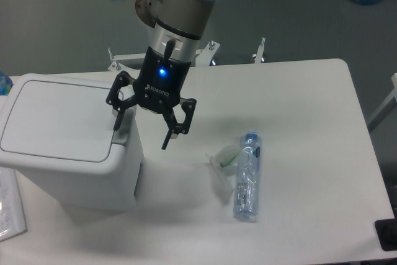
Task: Open the trash can
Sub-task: 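Push the lid up and back with the gripper finger to flip it open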
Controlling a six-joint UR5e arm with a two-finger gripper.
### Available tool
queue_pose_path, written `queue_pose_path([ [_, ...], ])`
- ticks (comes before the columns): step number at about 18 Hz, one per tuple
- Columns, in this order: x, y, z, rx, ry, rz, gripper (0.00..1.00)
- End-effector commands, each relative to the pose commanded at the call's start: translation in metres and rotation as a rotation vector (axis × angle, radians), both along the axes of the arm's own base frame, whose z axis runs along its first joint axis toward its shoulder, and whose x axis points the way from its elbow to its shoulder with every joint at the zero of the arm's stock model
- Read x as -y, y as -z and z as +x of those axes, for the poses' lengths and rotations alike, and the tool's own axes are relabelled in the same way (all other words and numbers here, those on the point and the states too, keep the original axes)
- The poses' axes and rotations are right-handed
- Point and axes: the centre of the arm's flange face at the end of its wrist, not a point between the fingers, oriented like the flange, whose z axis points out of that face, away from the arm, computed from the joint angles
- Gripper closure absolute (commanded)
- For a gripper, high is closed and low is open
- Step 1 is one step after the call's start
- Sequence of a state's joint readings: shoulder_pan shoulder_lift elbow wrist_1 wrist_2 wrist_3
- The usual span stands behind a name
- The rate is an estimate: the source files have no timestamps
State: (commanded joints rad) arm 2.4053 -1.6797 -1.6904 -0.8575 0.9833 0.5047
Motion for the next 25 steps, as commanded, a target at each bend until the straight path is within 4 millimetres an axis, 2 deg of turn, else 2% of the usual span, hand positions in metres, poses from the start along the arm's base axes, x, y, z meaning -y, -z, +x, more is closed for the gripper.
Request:
queue_pose_path([
  [5,0.002,0.007,-0.004,-0.035,-0.014,-0.040,0.00],
  [14,0.002,0.007,-0.004,-0.032,-0.016,-0.042,0.00],
  [20,0.004,-0.004,-0.004,-0.045,-0.017,-0.028,0.00],
  [23,0.006,-0.010,-0.011,-0.062,-0.033,-0.029,0.00],
  [25,0.013,-0.012,-0.028,-0.107,-0.084,-0.066,0.00],
])
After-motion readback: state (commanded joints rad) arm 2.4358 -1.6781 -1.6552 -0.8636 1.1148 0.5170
